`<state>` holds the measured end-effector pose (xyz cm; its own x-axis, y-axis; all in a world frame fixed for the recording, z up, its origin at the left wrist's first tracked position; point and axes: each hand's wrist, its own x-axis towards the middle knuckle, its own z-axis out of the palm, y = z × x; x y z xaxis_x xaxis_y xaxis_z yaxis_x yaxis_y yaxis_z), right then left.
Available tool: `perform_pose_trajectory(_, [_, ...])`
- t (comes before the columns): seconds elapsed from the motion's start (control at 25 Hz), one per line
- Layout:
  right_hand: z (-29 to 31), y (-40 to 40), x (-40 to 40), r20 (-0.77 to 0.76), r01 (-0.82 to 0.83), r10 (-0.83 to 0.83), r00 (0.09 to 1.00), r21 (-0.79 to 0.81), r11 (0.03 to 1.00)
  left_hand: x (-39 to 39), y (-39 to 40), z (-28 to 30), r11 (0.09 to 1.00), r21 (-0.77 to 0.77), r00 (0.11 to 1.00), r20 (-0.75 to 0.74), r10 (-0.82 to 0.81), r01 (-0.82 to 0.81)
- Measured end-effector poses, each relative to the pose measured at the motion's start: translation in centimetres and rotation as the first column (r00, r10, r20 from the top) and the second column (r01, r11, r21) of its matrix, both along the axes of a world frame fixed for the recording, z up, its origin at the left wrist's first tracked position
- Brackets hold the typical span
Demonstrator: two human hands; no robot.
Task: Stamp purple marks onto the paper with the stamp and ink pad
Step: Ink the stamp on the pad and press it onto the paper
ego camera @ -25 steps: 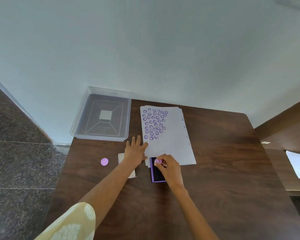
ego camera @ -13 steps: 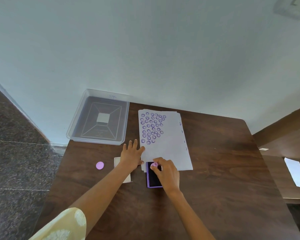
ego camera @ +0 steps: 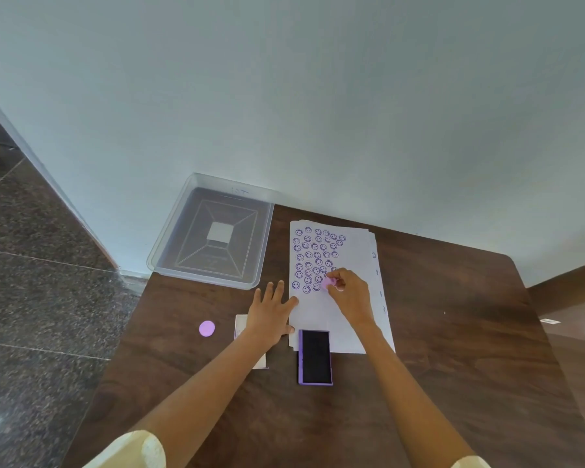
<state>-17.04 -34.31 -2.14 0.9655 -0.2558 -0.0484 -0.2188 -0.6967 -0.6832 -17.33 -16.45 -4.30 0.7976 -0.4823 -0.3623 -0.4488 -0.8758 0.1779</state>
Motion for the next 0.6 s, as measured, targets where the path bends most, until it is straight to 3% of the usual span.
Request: perform_pose_trajectory(0.6, [0.10,0.46,0.28,-0.077,-0.028,0.022,0.997,-0.074,0.997,-0.05,0.11,-0.27,1.000,-0.021,1.000,0.010,-0.006,0.006])
